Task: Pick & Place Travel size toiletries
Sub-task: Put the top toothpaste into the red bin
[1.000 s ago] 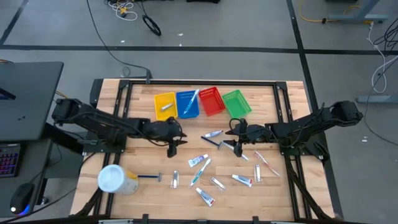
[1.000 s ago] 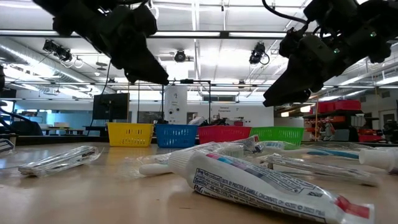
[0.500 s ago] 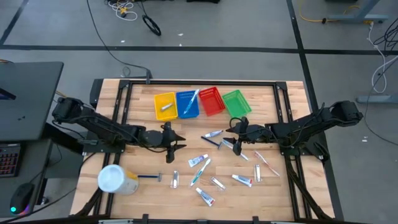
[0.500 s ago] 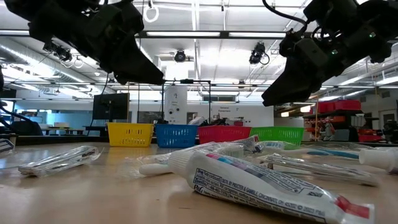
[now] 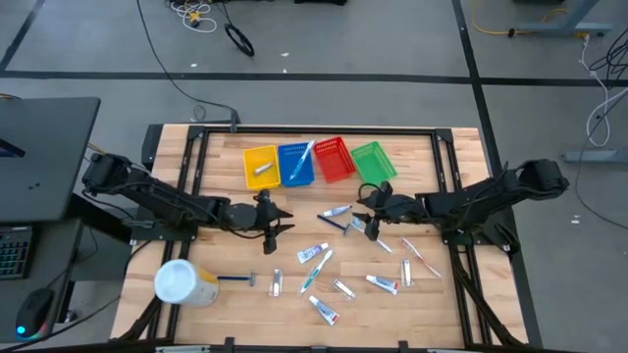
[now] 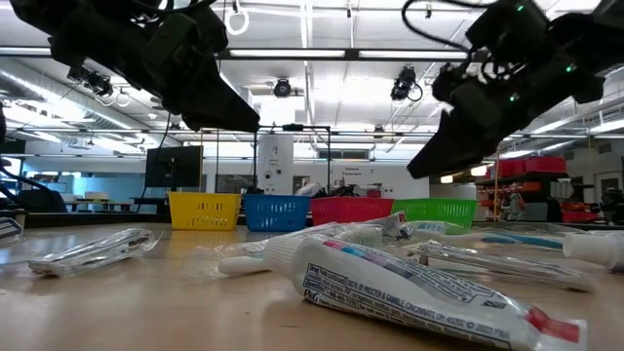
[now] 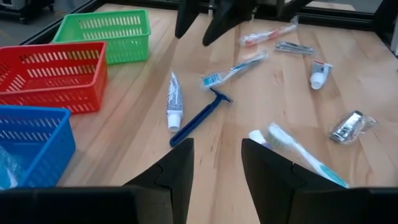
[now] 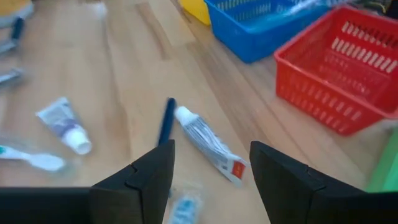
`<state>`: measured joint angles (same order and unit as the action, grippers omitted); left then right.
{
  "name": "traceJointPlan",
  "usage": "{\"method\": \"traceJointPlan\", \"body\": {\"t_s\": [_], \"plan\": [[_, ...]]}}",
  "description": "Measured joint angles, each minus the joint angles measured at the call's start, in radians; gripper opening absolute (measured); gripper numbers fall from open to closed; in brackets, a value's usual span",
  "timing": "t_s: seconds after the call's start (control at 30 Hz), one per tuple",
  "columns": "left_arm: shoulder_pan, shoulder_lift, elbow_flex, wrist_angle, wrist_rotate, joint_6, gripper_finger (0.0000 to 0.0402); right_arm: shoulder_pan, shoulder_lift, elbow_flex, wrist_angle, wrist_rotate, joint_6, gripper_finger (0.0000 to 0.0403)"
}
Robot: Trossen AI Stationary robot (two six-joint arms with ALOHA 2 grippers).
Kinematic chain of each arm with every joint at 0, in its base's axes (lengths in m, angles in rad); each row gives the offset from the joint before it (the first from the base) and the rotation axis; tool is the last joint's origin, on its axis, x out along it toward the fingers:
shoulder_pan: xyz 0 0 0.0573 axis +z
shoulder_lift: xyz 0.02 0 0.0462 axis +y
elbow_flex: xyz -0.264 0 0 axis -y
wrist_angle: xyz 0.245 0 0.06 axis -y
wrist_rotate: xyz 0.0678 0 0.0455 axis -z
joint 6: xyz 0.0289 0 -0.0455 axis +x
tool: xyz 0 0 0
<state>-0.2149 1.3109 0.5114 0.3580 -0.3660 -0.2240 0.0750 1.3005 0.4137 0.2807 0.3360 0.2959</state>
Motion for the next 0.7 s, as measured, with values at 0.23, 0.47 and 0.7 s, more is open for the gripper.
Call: {"method": "traceJointPlan", "body": {"t_s": [0.23, 0.47, 0.7], "plan": [[0.009, 0.000, 0.000, 0.000, 0.000, 0.004, 0.0142, -0.062, 0.122, 0.000, 0.087, -0.103, -0.029, 0.0220], [0.009, 0.000, 0.000, 0.000, 0.000, 0.046, 0.0142, -0.145, 0.147, 0.000, 0.109, -0.155, -0.113, 0.0214], [0.021, 0.000, 0.000, -0.001, 0.000, 0.048, 0.0142, -0.236, 0.147, 0.000, 0.097, -0.323, -0.128, 0.0189]]}}
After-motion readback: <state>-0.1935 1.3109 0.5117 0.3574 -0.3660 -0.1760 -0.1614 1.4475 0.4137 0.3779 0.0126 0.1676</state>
